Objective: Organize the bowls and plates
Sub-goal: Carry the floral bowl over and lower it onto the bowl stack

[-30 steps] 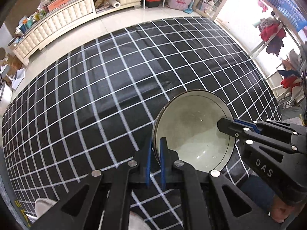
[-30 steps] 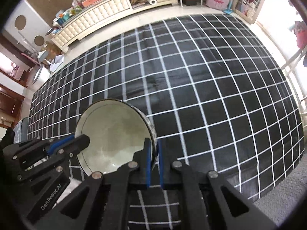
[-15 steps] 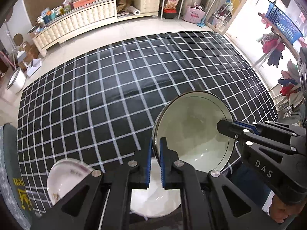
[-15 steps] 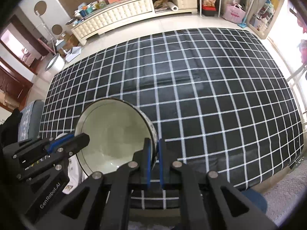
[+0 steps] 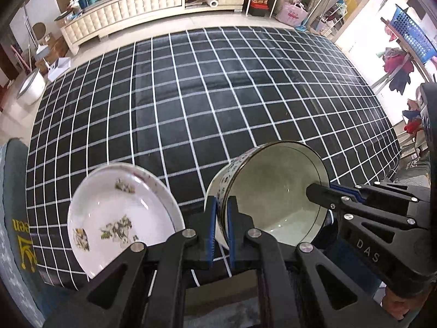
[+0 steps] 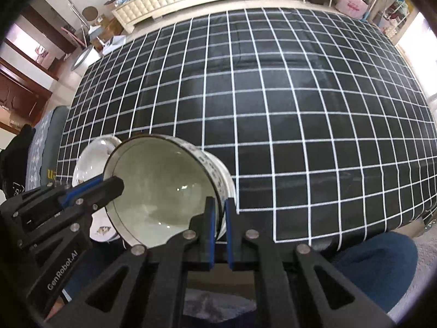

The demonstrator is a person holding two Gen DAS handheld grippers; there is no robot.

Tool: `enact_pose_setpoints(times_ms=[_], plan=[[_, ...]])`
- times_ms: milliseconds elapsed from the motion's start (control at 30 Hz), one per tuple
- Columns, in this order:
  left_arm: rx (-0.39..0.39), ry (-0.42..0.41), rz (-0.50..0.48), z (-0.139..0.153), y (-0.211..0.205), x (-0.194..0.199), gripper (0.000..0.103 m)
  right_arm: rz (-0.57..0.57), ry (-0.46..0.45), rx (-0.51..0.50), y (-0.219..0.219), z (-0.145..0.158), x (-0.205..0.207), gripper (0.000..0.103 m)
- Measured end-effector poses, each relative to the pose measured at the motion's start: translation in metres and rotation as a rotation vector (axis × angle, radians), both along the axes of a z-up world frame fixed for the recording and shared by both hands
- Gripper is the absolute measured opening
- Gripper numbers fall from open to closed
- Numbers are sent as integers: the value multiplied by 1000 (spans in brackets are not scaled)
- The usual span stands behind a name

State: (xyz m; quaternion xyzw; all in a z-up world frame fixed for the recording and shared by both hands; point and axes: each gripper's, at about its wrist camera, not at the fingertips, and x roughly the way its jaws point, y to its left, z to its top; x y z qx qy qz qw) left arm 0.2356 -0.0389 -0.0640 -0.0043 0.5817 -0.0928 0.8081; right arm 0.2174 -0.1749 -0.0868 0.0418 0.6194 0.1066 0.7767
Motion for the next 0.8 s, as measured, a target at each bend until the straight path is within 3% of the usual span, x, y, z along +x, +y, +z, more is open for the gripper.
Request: enact_pose_setpoints(times_ms=[400, 800], plan=[[-13, 39, 14, -24, 8, -14, 6, 4, 23, -19, 9, -10, -11, 10], [-24, 70, 20, -40, 13, -4, 6, 18, 56, -39, 9, -20, -4, 10]])
